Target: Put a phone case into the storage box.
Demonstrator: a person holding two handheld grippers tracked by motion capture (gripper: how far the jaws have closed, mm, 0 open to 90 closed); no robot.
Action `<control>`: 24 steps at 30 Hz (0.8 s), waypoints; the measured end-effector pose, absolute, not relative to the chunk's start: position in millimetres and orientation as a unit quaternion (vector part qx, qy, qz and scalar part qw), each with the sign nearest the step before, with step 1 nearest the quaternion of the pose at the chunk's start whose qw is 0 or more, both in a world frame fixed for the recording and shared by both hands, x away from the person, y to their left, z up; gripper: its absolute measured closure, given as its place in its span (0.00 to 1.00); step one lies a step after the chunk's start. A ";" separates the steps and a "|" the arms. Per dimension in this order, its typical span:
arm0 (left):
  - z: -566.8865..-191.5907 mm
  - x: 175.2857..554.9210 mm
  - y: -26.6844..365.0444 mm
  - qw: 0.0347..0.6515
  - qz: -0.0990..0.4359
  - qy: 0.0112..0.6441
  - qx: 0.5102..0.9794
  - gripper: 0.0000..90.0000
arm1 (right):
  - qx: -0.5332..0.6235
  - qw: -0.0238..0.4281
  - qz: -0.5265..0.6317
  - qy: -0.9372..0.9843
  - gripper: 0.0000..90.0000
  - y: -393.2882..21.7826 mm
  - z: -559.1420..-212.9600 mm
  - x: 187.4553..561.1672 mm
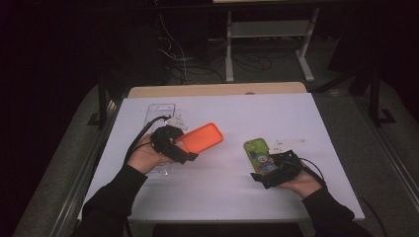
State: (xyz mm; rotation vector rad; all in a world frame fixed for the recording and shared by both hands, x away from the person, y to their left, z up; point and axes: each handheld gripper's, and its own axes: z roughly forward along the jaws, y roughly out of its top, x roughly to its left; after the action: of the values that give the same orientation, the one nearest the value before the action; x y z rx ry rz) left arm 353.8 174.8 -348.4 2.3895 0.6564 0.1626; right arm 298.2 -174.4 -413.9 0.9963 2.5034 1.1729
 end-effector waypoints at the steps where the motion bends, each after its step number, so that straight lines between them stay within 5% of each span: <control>1: -348.4 353.8 174.8 0.323 0.062 0.250 0.911 0.18 | 0.337 0.101 0.397 0.848 0.00 -174.4 -413.9 298.2; 24: -374.8 338.5 139.9 0.323 0.063 0.323 0.888 0.18 | 0.348 0.120 0.451 0.813 0.00 -148.0 -417.0 312.2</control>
State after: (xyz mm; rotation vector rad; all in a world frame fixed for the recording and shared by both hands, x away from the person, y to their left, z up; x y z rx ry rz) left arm 338.5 139.9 -374.8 2.3293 0.8465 0.1665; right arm 312.2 -148.0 -417.0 1.0162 2.3756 1.3173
